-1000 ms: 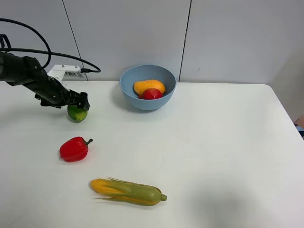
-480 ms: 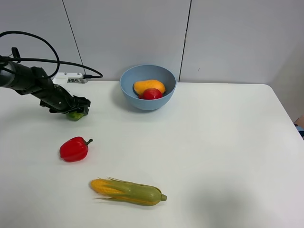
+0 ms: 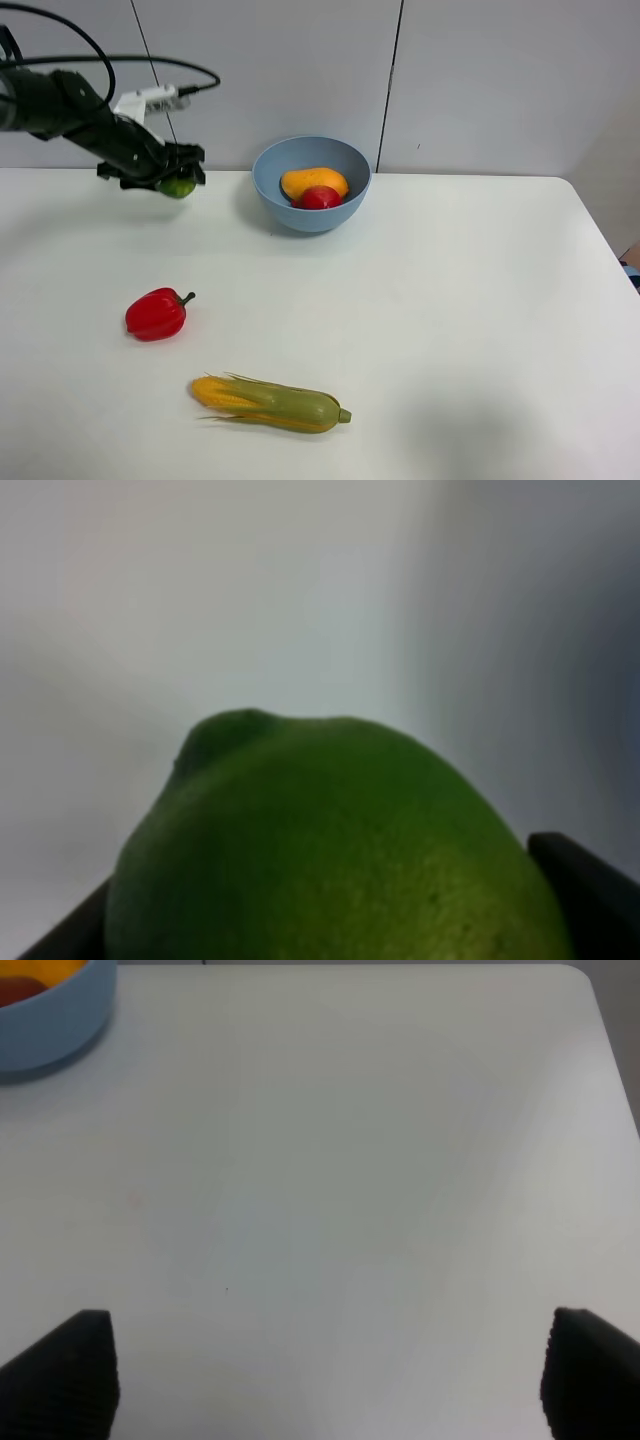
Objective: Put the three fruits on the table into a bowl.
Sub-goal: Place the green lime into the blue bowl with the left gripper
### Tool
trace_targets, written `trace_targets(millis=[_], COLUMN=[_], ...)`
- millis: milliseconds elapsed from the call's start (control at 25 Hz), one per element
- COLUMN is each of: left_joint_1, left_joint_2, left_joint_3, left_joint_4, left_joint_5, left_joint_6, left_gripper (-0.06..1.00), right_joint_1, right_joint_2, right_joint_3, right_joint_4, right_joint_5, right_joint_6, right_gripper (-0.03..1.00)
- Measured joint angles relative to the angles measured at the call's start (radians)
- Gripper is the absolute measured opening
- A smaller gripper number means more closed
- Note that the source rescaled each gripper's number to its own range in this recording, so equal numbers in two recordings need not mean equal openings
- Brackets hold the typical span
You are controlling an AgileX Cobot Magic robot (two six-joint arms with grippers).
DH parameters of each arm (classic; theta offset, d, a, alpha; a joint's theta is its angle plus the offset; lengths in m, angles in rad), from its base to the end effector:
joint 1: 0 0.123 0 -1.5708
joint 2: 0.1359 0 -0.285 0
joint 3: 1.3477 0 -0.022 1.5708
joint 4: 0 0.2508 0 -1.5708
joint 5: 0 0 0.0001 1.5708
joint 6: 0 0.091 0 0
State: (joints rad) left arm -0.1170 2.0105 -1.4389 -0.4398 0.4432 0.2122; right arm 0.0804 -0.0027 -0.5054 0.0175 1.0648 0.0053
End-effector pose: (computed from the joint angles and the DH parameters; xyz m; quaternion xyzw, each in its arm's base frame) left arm 0.4386 -0.0683 0.1952 -0.0035 0.9392 -0.1362 0.3153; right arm -0.0061 0.0009 0.2785 -0.0324 0.8515 0.0311 0.5224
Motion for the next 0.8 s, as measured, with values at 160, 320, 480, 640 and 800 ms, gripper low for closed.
trace_targets(millis=[160, 320, 480, 640, 800], left_joint_1=[-0.101, -0.216, -0.294, -0.345, -0.377], left_joint_2=[-0.024, 0.04, 0.154, 0.241, 0.276], left_joint_3=[-0.137, -0.254, -0.348, -0.37, -0.37], left_joint_4=[0.0, -0.004, -0.007, -0.007, -0.006], left_joint_5=[0.012, 0.027, 0.024, 0.007, 0.005], left_joint_6=[-0.032, -0.033, -0.033, -0.033, -0.023], left_gripper=[0.01, 0.01, 0.01, 0.01, 0.01], right_joint_1=[0.0, 0.0, 0.0, 0.0, 0.0], right_joint_2=[0.0, 0.0, 0.0, 0.0, 0.0], right_joint_3=[0.0, 0.0, 0.0, 0.0, 0.0], right_joint_4=[0.0, 0.0, 0.0, 0.0, 0.0], right_joint_5=[0.0, 0.0, 0.0, 0.0, 0.0], right_joint_6=[0.0, 0.0, 0.0, 0.0, 0.0], right_gripper=[0.45, 0.45, 0.45, 0.45, 0.45])
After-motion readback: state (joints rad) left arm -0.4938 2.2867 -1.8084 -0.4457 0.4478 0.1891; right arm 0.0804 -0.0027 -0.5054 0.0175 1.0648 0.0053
